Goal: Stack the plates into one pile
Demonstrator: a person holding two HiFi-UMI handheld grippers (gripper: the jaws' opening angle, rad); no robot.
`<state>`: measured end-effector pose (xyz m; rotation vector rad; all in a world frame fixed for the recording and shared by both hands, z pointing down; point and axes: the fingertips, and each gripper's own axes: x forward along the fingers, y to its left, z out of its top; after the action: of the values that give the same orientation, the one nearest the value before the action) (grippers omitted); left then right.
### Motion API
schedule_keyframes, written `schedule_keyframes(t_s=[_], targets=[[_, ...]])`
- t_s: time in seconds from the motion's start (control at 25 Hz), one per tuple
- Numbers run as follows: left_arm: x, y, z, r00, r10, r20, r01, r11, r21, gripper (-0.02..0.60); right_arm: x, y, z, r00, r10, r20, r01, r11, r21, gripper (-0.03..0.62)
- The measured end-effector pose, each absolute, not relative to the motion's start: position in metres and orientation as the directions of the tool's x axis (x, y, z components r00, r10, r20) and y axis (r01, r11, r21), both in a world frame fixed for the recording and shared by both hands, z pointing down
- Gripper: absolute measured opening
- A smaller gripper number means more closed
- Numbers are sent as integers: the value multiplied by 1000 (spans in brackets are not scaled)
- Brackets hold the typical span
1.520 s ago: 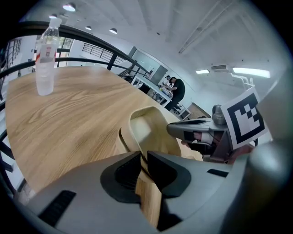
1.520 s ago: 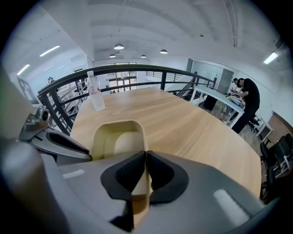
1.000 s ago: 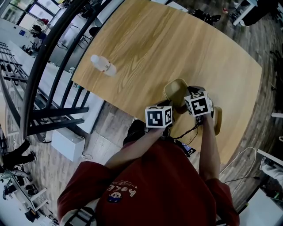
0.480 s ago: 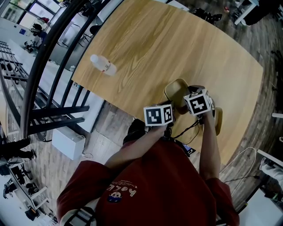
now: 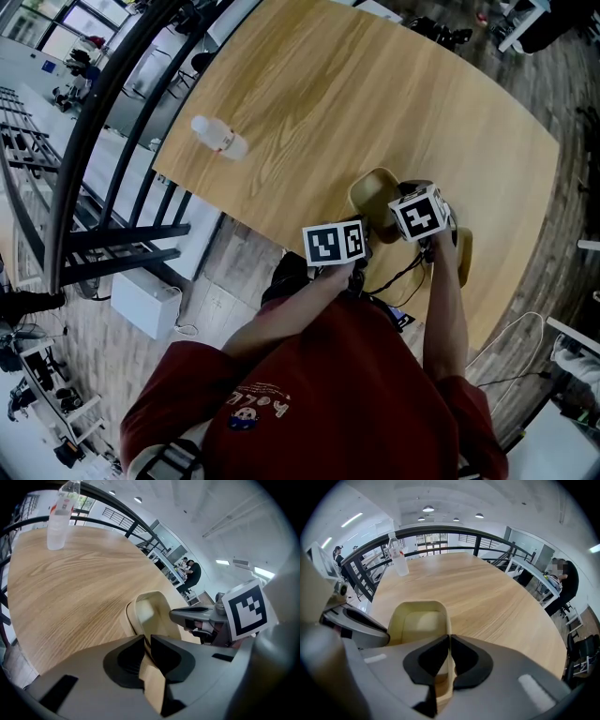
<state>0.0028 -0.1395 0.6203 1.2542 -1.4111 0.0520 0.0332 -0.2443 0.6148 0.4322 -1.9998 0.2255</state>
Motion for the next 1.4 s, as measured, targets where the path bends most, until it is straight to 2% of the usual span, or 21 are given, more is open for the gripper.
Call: schedule_keyframes(t_s=[0.44, 0.6, 0.72, 1.0, 1.4], targets=[[-2, -136, 633, 244, -604, 759, -684, 447, 576, 64, 35, -245, 631, -419, -224, 880, -442, 897, 18, 39], [0, -138, 633, 230, -602, 765, -700, 443, 559, 71, 44, -246, 640, -407, -223, 886, -462, 887, 11, 69], [1, -136, 637, 229, -593, 772, -701, 451, 553, 115, 48, -243, 649, -388, -207, 898, -461, 888, 5, 80], [2, -138, 649, 244, -594, 767, -685, 454, 569, 158, 55, -238, 664, -358, -192, 914, -487, 873, -8, 80], [4, -141, 649, 270, -588, 762, -701, 423, 574, 161, 52, -237, 664, -378, -197, 905, -495, 869, -18, 80]])
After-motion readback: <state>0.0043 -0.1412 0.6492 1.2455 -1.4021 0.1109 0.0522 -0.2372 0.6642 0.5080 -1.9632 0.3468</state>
